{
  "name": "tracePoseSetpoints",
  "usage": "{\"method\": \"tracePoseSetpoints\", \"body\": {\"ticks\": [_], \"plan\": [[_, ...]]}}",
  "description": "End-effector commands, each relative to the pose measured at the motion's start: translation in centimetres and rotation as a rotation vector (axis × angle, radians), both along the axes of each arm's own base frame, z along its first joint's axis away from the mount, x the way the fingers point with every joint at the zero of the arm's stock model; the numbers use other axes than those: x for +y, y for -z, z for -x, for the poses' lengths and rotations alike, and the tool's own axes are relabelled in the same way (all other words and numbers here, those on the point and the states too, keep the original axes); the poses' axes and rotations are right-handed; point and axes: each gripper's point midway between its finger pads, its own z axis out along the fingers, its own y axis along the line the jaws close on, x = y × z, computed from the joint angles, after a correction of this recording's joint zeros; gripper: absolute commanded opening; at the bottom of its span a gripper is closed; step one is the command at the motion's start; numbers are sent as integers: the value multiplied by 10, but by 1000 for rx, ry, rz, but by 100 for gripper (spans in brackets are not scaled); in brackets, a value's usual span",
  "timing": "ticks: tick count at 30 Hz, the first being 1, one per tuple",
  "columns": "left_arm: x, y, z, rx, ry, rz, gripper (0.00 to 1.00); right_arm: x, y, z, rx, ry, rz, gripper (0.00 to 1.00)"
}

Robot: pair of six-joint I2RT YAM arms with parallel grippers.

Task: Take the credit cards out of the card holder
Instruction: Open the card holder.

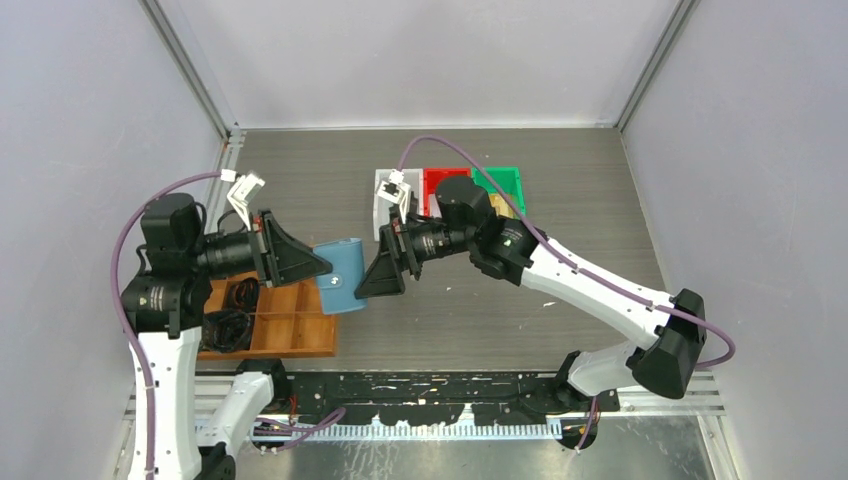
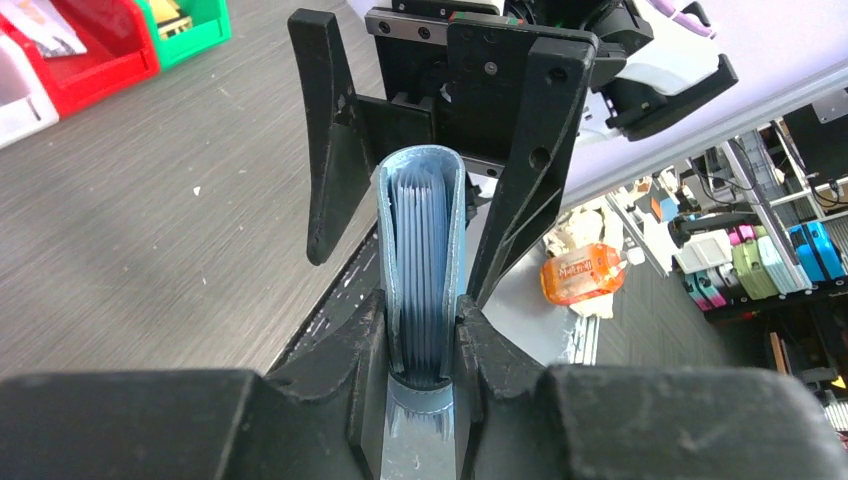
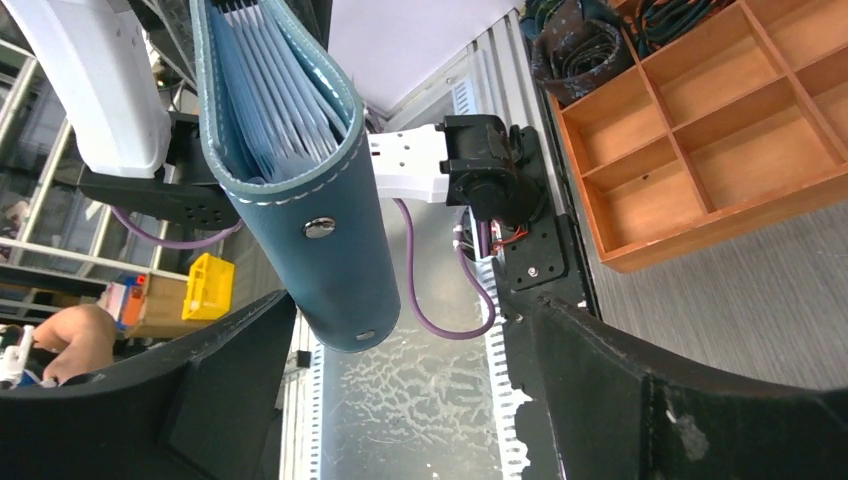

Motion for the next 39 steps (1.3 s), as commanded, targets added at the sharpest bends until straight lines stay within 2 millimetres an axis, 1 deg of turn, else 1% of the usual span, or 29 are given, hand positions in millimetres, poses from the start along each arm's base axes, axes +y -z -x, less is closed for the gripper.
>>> {"method": "tracePoseSetpoints", "body": {"ticks": [1, 3, 4, 6, 7, 9, 11, 15, 17, 18, 19, 20, 21, 22, 23, 24, 25, 27, 28, 30, 31, 33, 36, 39], "plan": [[-5, -29, 21, -87, 81, 57, 0, -5, -26, -4, -125, 13, -10, 91], [-6, -29, 24, -85, 89, 60, 0, -4, -38, -1, -125, -1, -49, 91], [-6, -29, 24, -83, 89, 61, 0, -2, -49, 4, -114, -29, -85, 91], [-6, -29, 24, -82, 90, 63, 0, 2, -61, 11, -89, -72, -130, 91], [-6, -29, 24, -81, 91, 64, 0, 3, -66, 14, -77, -96, -150, 90], [-6, -29, 24, -78, 94, 67, 0, 6, -71, 22, -72, -134, -171, 85], [-6, -29, 25, -77, 98, 69, 0, 7, -74, 26, -79, -143, -182, 77], [-7, -29, 26, -73, 106, 78, 0, 6, -81, 28, -73, -144, -209, 56], [-7, -28, 25, -69, 106, 82, 0, 7, -87, 28, -75, -143, -231, 42], [-7, -27, 24, -68, 103, 81, 2, 7, -87, 27, -71, -142, -234, 34], [-6, -26, 22, -70, 96, 77, 14, 8, -88, 27, -67, -138, -240, 27], [-6, -24, 20, -70, 88, 70, 31, 9, -89, 26, -64, -132, -242, 21], [-4, -19, 14, -76, 52, 49, 55, 9, -89, 24, -64, -121, -242, 16], [-1, -15, 6, -102, 0, 10, 74, 10, -88, 21, -65, -100, -234, 13], [5, -9, -4, -119, -68, -38, 84, 10, -84, 15, -70, -65, -208, 11], [11, -5, -13, -137, -129, -87, 91, 9, -74, 4, -77, 2, -154, 5], [20, -1, -25, -163, -204, -147, 98, 8, -65, -11, -89, 95, -96, 1], [44, 8, -49, -202, -374, -274, 100, 0, -51, -41, -126, 274, 12, 1], [59, 12, -60, -219, -461, -341, 100, -5, -45, -51, -139, 340, 59, 1], [79, 20, -71, -242, -555, -430, 98, -13, -35, -71, -173, 471, 151, 1], [82, 25, -71, -243, -560, -451, 96, -13, -34, -72, -192, 497, 182, 1], [76, 38, -65, -208, -507, -447, 92, -8, -28, -72, -239, 540, 245, 1], [55, 49, -45, -166, -364, -389, 87, -2, -20, -77, -309, 633, 334, 1], [54, 57, -39, -186, -335, -401, 81, 6, -14, -76, -330, 680, 388, 1]]}}
